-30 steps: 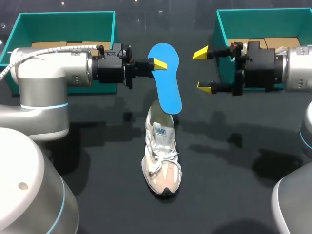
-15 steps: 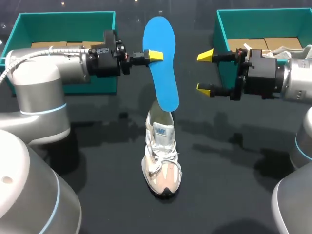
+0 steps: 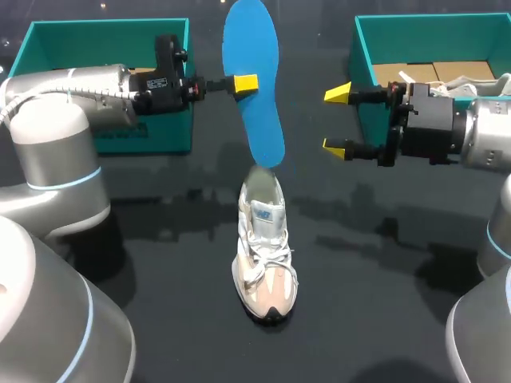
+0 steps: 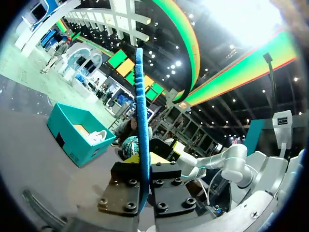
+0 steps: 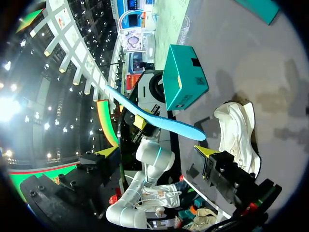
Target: Take the shoe out of the shoebox, open the shoe tongue, remove and reinsert the insole, then place the shoe into the shoebox
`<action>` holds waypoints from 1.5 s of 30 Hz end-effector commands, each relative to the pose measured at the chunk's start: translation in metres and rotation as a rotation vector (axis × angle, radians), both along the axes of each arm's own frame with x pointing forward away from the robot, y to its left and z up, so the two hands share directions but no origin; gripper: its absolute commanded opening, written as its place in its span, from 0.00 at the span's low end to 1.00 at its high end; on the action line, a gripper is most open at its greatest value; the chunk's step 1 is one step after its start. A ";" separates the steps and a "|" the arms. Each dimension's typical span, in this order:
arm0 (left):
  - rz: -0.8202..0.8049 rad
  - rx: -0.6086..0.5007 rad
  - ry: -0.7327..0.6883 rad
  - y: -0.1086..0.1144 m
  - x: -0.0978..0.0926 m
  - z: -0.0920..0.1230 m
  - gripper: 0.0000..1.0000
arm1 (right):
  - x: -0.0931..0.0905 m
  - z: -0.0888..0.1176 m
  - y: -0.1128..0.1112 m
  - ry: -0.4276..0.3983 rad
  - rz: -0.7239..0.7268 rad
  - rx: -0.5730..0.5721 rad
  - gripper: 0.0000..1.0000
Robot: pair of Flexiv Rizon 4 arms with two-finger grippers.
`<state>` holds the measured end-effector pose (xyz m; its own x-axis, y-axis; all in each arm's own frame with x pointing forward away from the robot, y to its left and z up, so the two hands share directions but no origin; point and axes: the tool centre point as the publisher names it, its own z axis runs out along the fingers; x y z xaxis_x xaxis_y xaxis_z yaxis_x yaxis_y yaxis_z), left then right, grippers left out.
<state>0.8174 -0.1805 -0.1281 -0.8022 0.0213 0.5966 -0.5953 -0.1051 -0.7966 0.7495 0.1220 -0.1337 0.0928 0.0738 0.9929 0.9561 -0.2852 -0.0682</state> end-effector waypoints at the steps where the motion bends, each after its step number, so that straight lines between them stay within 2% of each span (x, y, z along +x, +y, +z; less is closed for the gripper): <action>1: 0.005 -0.024 -0.173 0.001 -0.005 0.001 0.00 | 0.000 0.000 0.002 0.002 -0.002 -0.003 1.00; 5: 0.007 -0.038 -0.421 0.006 -0.013 0.010 0.00 | 0.000 0.000 0.002 0.002 -0.002 -0.003 1.00; 15: -0.031 -0.053 -0.867 0.011 -0.021 0.018 0.00 | 0.000 0.000 0.002 0.002 -0.002 -0.003 1.00; 26: -0.055 -0.061 -0.874 0.013 -0.020 0.017 0.00 | 0.000 0.000 0.002 0.002 -0.002 -0.003 1.00; 28: -0.034 -0.036 -1.025 0.013 -0.024 0.018 0.00 | 0.000 0.000 0.002 0.002 -0.002 -0.003 1.00; 33: -0.025 0.001 -1.236 0.013 -0.032 0.015 0.00 | 0.000 0.000 0.002 0.002 -0.002 -0.003 1.00; 37: 0.022 -0.019 -1.419 0.011 -0.038 0.012 0.00 | 0.000 0.000 0.002 0.002 -0.002 -0.003 1.00; 39: 0.120 -0.041 -1.646 0.011 -0.041 0.008 0.00 | 0.000 0.000 0.002 0.002 -0.002 -0.003 1.00; 40: 0.153 -0.077 -1.716 0.011 -0.041 0.002 0.00 | 0.000 0.000 0.002 0.002 -0.002 -0.003 1.00; 41: 0.175 -0.067 -1.728 0.009 -0.037 -0.006 0.00 | 0.000 0.000 0.002 0.002 -0.002 -0.003 1.00; 45: 0.175 -0.067 -1.728 0.009 -0.037 -0.006 0.00 | 0.000 0.000 0.002 0.002 -0.002 -0.003 1.00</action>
